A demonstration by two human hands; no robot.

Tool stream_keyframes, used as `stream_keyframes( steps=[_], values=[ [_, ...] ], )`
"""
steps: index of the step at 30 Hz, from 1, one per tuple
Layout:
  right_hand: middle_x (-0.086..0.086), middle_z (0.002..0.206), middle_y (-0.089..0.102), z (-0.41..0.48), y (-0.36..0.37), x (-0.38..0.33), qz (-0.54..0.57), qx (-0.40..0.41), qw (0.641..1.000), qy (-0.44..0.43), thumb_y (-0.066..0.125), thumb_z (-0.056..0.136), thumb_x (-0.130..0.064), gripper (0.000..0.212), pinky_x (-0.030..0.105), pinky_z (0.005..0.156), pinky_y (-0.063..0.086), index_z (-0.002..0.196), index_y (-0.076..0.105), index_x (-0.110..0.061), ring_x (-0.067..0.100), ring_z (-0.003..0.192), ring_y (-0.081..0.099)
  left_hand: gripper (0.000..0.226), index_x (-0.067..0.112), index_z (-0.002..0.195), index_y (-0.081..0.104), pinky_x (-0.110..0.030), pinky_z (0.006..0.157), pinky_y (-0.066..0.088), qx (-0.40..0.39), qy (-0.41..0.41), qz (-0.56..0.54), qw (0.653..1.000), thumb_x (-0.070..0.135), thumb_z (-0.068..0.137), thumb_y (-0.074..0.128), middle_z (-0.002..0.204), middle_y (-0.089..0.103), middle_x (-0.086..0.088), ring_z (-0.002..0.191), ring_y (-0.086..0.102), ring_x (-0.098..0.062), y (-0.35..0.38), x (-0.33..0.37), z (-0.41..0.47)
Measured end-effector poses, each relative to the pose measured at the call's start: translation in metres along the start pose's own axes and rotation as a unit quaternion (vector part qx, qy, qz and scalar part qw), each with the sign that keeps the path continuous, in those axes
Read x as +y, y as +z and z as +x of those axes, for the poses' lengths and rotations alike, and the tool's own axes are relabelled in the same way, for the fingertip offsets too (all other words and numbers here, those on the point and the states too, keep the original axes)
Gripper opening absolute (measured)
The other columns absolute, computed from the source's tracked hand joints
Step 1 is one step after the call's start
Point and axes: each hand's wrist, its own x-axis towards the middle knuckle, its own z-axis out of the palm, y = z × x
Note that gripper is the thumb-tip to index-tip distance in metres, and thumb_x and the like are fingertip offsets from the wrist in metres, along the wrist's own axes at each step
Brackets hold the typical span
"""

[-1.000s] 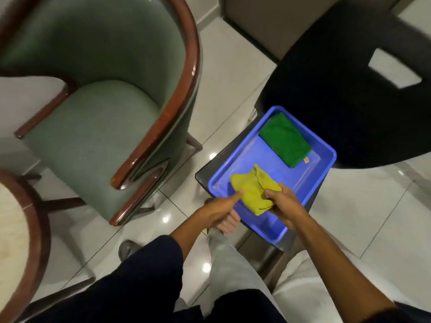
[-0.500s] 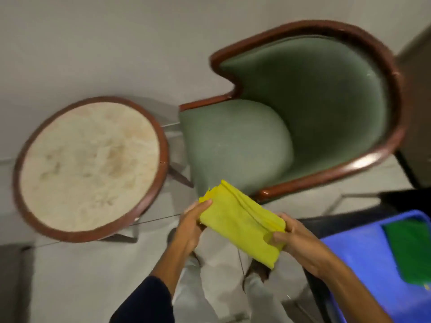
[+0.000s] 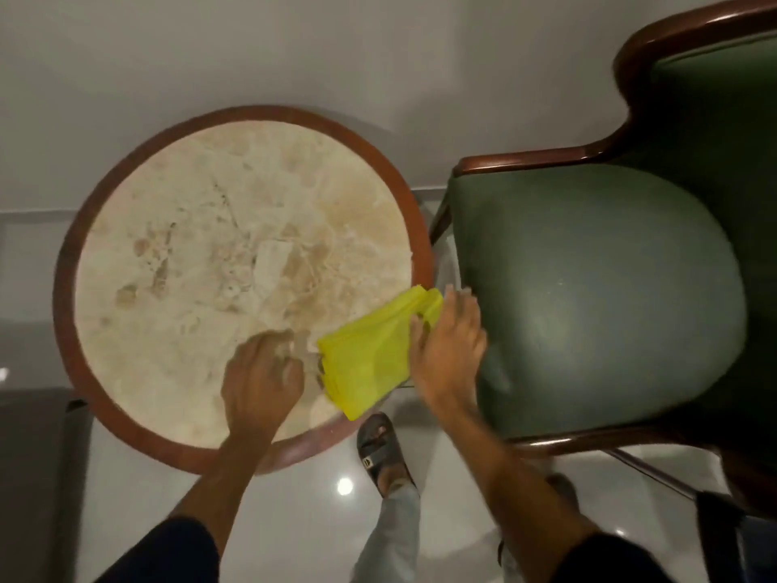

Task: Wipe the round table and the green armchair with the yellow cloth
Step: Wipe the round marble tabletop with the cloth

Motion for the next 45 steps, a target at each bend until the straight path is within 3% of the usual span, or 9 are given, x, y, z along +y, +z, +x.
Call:
stream_keyframes(
  steps=[2,5,9,19,23,28,33,40,45],
  values=[
    [0.021,0.159,0.021,-0.022,0.037,-0.024,0.033,-0.005,0.998,0.051,0.046,0.093,-0.052,0.079,0.052,0.117,0.021,0.151,0.021,-0.003,0.035,0.148,0.018,0.037,0.008,0.115,0.07,-0.046,0.093,0.047,0.013,0.068,0.06,0.996,0.024,0.086,0.052,0.126,0.066,-0.02,0.114,0.063,-0.039,0.011,-0.016,0.044],
    [0.028,0.157,0.021,-0.015,0.071,-0.049,0.041,0.02,0.995,0.09,0.05,0.091,-0.055,0.088,0.053,0.116,0.026,0.148,0.022,0.006,0.04,0.147,0.019,0.051,0.012,0.144,0.048,-0.055,0.113,0.028,-0.075,0.027,0.147,0.986,0.035,0.099,0.045,0.156,0.038,-0.021,0.144,0.036,-0.037,0.037,-0.029,0.09],
    [0.026,0.159,0.015,0.054,0.069,-0.047,-0.015,0.043,0.998,0.047,0.037,0.095,-0.056,0.084,0.052,0.12,0.018,0.151,0.014,0.003,0.038,0.149,0.013,0.063,0.02,0.158,0.02,-0.053,0.124,0.007,-0.097,-0.019,0.155,0.983,0.05,0.103,0.02,0.167,0.011,-0.013,0.155,0.007,-0.028,0.064,-0.047,0.095],
    [0.02,0.162,0.011,0.215,0.073,-0.133,-0.179,-0.015,0.948,-0.262,0.025,0.1,-0.031,0.061,0.048,0.123,0.006,0.152,0.013,-0.002,0.032,0.15,0.007,0.06,0.02,0.153,0.034,-0.051,0.121,0.016,-0.012,-0.001,0.159,0.987,0.048,0.1,0.031,0.163,0.028,-0.012,0.151,0.023,-0.027,0.075,-0.057,0.096],
    [0.023,0.161,0.01,0.178,0.105,-0.159,-0.178,-0.035,0.939,-0.293,0.033,0.091,-0.028,0.068,0.049,0.122,0.005,0.152,0.013,-0.003,0.035,0.15,0.006,0.054,0.018,0.152,0.035,-0.051,0.121,0.015,0.028,-0.052,0.129,0.99,0.04,0.103,0.029,0.162,0.031,-0.01,0.151,0.023,-0.025,0.075,-0.055,0.098],
    [0.015,0.162,0.015,0.051,0.102,-0.067,-0.13,-0.109,0.87,-0.463,0.031,0.1,-0.042,0.063,0.049,0.122,0.01,0.153,0.019,-0.01,0.027,0.151,0.006,0.05,0.021,0.151,0.034,-0.054,0.12,0.013,0.048,-0.15,0.098,0.983,0.035,0.104,0.022,0.163,0.028,-0.008,0.152,0.02,-0.025,0.071,-0.052,0.098],
    [0.013,0.162,0.019,0.091,0.054,-0.006,-0.191,-0.078,0.887,-0.413,0.031,0.1,-0.044,0.062,0.053,0.12,0.017,0.153,0.02,-0.014,0.027,0.15,0.012,0.062,0.02,0.154,0.03,-0.056,0.12,0.012,0.008,-0.132,0.133,0.982,0.052,0.102,0.023,0.165,0.022,-0.013,0.153,0.017,-0.03,0.067,-0.049,0.098],
    [0.015,0.163,0.011,0.206,0.055,-0.085,-0.131,0.0,0.97,-0.206,0.019,0.101,-0.041,0.061,0.049,0.122,0.011,0.154,0.012,-0.011,0.029,0.151,0.007,0.064,0.017,0.156,0.025,-0.058,0.121,0.008,-0.008,-0.121,0.127,0.984,0.05,0.102,0.029,0.166,0.017,-0.017,0.153,0.012,-0.034,0.067,-0.05,0.096],
    [0.015,0.162,0.015,0.134,0.092,-0.103,-0.188,-0.009,0.922,-0.338,0.018,0.1,-0.043,0.062,0.05,0.122,0.01,0.153,0.016,-0.011,0.03,0.15,0.009,0.064,0.019,0.156,0.023,-0.056,0.12,0.008,-0.007,-0.117,0.145,0.982,0.053,0.102,0.026,0.166,0.016,-0.017,0.153,0.013,-0.034,0.07,-0.053,0.095]
  ],
)
